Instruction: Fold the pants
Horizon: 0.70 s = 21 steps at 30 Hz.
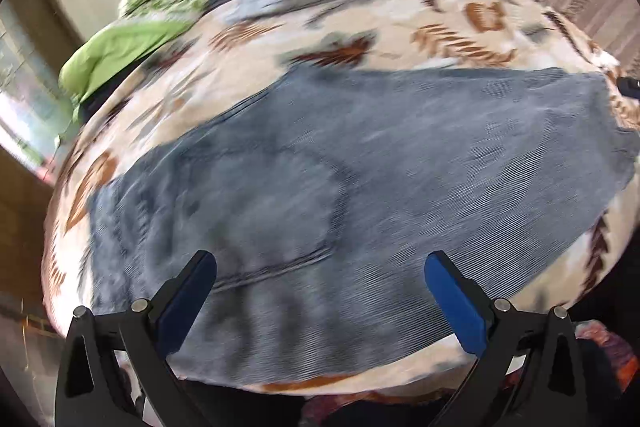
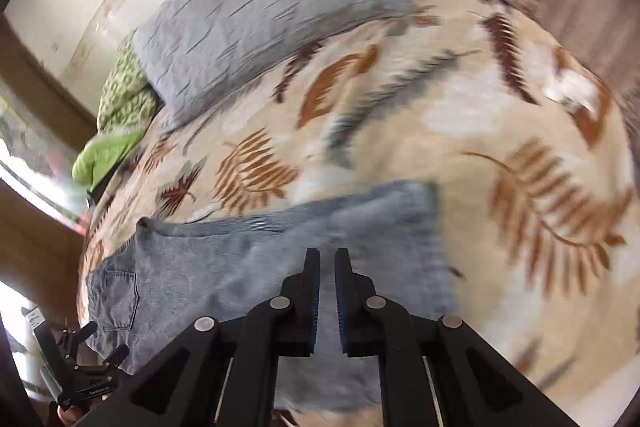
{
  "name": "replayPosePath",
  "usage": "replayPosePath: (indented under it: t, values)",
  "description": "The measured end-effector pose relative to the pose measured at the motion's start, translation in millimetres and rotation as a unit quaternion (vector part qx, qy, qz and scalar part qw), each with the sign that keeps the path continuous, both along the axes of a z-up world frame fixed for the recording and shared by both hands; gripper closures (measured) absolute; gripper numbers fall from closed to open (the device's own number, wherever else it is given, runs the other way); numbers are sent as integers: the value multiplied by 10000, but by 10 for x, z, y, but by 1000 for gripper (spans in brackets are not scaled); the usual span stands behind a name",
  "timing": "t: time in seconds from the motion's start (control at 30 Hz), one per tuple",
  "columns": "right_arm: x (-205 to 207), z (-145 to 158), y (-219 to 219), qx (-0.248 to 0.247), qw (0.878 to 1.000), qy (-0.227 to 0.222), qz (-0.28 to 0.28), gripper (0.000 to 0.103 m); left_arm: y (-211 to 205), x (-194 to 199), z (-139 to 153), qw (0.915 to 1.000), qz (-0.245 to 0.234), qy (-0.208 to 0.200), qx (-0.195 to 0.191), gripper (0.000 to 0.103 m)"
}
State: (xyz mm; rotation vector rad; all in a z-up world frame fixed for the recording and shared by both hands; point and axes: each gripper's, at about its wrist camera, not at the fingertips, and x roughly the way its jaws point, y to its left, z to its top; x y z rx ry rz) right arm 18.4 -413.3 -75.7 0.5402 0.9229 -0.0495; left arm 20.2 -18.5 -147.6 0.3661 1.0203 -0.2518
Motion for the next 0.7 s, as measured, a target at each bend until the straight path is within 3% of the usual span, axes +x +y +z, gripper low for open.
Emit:
replayPosePath:
  t: [0.1,0.27,0.37,0.47,0.7]
  values:
    - [-211,-117,-240,355,9992,69,-173,91,-275,23,-15,9997,-212,89,-20,0]
    - [-278,-523,-210,111,9948,1012,6,92,-650,75,-57,9987,-431,263,6,0]
    - [-353,-519,-129,-180,9945,975,330,92,-795,107,-62,9984,-441,350,24,0]
    - [-422,-613,-98,125,9931,1083,435,92,-887,155,-84,9981,-421,444,-5,0]
    - [-501,-594,-10,-11,9922,1109,570,92,-953,277,-294,9974,-300,654,66,0]
